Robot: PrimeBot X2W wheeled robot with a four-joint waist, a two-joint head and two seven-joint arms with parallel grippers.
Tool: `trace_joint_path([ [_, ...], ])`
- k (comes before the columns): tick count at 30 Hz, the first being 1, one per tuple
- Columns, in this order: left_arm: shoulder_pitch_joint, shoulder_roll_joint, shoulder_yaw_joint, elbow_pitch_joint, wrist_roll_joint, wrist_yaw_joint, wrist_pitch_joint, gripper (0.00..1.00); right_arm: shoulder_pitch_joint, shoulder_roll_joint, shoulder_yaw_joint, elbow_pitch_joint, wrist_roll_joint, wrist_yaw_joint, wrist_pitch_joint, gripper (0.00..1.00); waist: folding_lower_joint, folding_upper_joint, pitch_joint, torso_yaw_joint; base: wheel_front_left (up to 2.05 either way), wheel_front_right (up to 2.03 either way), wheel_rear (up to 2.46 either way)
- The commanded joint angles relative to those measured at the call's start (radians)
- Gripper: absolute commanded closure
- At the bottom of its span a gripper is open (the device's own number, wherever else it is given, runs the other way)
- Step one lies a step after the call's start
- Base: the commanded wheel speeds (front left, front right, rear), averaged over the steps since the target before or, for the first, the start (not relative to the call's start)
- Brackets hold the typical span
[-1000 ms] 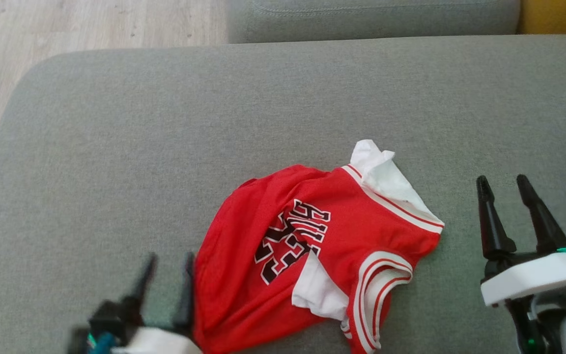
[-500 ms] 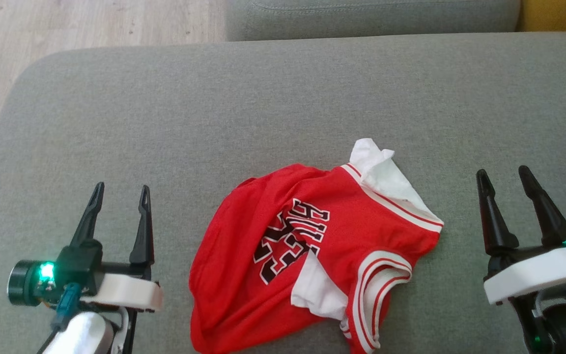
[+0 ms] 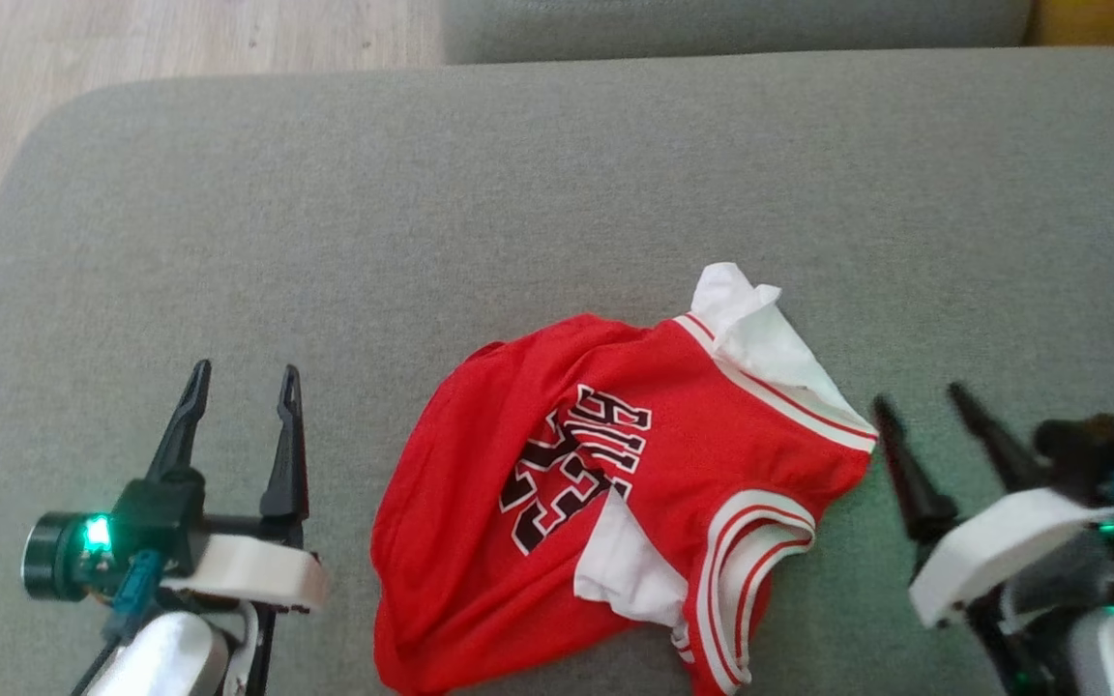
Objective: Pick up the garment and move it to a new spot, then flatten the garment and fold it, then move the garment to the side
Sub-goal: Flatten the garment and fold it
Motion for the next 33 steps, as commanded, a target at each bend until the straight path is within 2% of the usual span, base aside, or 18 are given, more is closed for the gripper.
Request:
trace_joint_path([
  [1, -0.056, 0.016, 0.041, -0.026, -0.003, -0.002, -0.005, 0.0, -0.056, -0.037, 0.053, 0.004, 0.006, -0.001, 0.023, 0.0, 0.0, 0.0, 0.016, 0.01, 0.0, 0.0, 0.0],
  [9, -0.112, -0.025, 0.015, 0.003, 0.003, -0.017, -0.023, 0.0, -0.228, -0.113, 0.225, 0.221, 0.026, -0.001, 0.046, 0.0, 0.0, 0.0, 0.083, 0.066, 0.0, 0.0, 0.0],
  [13, -0.13, -0.043, 0.009, 0.027, -0.001, -0.025, -0.036, 0.0, -0.308, -0.129, 0.272, 0.344, 0.01, -0.001, 0.056, 0.0, 0.0, 0.0, 0.097, 0.085, 0.0, 0.0, 0.0],
  [17, -0.137, -0.053, 0.006, 0.045, -0.004, -0.028, -0.047, 0.0, -0.357, -0.129, 0.273, 0.442, -0.005, -0.001, 0.056, 0.0, 0.0, 0.0, 0.1, 0.095, 0.0, 0.0, 0.0],
  [18, -0.138, -0.057, 0.007, 0.051, -0.007, -0.028, -0.052, 0.0, -0.369, -0.124, 0.252, 0.466, -0.005, -0.001, 0.038, 1.0, 0.0, 0.0, 0.098, 0.097, 0.0, 0.0, 0.0],
  [24, -0.128, -0.059, 0.013, 0.061, -0.014, -0.026, -0.066, 0.0, -0.367, -0.124, 0.168, 0.442, 0.026, -0.001, -0.016, 1.0, 0.0, 0.0, 0.09, 0.085, 0.0, 0.0, 0.0],
  [33, -0.13, -0.062, 0.015, 0.066, -0.017, -0.026, -0.076, 0.0, -0.378, -0.191, 0.016, 0.383, 0.036, -0.001, -0.063, 1.0, 0.0, 0.0, 0.086, 0.061, 0.0, 0.0, 0.0],
])
